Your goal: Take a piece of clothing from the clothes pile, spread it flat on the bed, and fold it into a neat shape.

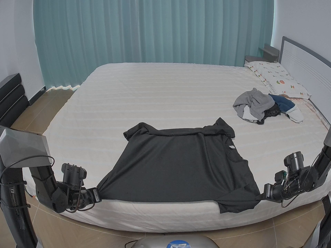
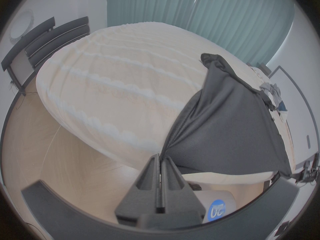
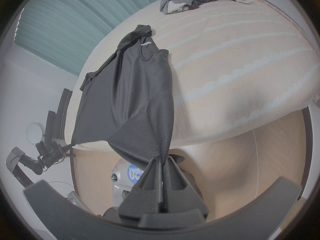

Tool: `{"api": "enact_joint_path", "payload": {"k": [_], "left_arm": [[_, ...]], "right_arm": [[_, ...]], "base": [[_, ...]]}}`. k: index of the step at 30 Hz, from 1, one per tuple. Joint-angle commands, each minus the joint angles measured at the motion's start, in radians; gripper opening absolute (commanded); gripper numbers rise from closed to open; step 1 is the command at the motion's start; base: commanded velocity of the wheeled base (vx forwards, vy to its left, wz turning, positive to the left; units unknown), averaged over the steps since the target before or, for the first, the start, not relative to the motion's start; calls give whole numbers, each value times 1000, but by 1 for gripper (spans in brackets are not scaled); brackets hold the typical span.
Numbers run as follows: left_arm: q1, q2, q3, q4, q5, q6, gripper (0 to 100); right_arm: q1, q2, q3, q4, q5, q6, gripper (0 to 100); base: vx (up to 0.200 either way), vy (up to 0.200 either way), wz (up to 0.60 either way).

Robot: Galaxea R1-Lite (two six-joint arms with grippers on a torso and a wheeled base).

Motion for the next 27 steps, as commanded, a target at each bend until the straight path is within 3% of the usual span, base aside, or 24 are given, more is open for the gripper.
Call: {"api": "enact_joint_path", "payload": {"k": [1,11,12,17,18,23,27], "left_arm": [[-37,7,23,2,-1,1,0],[-50,35,21,1,-3,1,0],[-50,35,20,1,-3,1,0],[-54,38,15,-1,-6,-4,0],[-54,38,13,-1,-7,-5,100],[-57,35,12,-4,-7,-11,100],[-44,1,9,-1,-7,-11,100]], "right_arm": [[-8,56,-18,-11,0,-3,0],[-11,125,-26,-72,0,-6,0],[-15,128,-26,-74,0,-9,100],[-17,126,-32,-77,23,5,100],[-17,126,-32,-78,30,5,100],[-17,113,-26,-111,75,31,100],[-12,119,-18,-209,78,148,100]], "base": [[0,0,0],[0,0,0],[0,0,0],[0,0,0],[0,0,0],[0,0,0],[0,0,0]]}}
